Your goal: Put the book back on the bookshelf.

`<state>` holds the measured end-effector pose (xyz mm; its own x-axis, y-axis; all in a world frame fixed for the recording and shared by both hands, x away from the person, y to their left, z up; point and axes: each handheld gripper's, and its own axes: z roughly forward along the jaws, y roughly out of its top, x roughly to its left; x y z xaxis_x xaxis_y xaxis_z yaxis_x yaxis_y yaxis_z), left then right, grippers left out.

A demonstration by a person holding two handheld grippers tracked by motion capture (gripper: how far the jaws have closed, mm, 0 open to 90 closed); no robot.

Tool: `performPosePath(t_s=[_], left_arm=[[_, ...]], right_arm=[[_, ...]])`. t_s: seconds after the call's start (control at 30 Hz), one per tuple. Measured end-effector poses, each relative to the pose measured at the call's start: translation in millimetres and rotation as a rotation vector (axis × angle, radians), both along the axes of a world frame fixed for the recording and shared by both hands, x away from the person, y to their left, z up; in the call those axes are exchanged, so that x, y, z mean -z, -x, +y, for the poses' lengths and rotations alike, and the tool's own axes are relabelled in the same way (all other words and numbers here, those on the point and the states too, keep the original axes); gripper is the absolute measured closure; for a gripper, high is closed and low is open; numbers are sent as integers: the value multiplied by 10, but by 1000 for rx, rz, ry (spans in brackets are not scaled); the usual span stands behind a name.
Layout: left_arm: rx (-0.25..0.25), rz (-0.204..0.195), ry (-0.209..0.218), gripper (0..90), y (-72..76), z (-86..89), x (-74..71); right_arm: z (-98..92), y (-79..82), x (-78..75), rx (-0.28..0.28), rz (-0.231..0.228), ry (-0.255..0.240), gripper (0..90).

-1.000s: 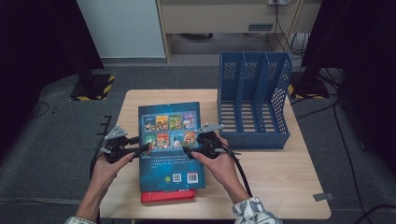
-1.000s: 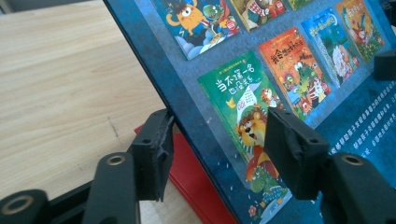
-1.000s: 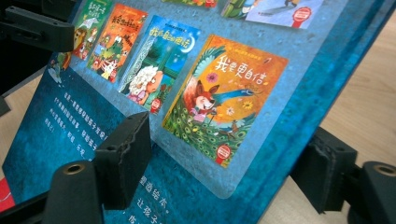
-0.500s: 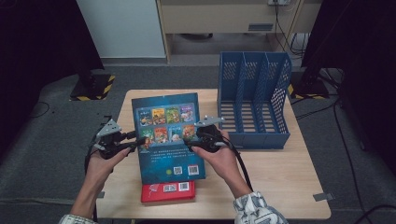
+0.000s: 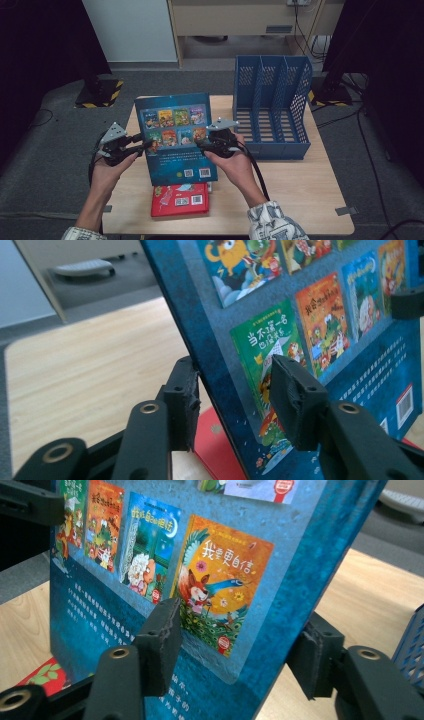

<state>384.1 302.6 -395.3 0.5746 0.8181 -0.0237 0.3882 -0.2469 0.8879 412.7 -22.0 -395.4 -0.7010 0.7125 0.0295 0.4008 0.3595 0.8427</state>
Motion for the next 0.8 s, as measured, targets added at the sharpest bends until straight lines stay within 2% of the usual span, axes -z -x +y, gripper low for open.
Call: performPosePath(t_s=[0.13,0.23,0.27,0.43,0.6,0.8], left_arm=[[-12,-22,-31,564,-19,-29,-69],[-20,-31,-37,565,-33,-39,-88],[-29,-38,-34,568,-41,-41,-102],[-47,-55,-16,565,-66,-42,-116],[-48,-64,-1,535,-68,-42,-103],[-40,-94,-1,496,25,-76,-82]], right_arm=[[-9,-10,-33,9,-22,-4,475],[-7,-7,-47,15,-32,-8,483],[-3,-6,-62,20,-50,-6,492],[4,-8,-88,25,-61,-9,512],[-20,38,-101,4,-68,-11,556],[-71,130,-101,-23,-76,-12,583]])
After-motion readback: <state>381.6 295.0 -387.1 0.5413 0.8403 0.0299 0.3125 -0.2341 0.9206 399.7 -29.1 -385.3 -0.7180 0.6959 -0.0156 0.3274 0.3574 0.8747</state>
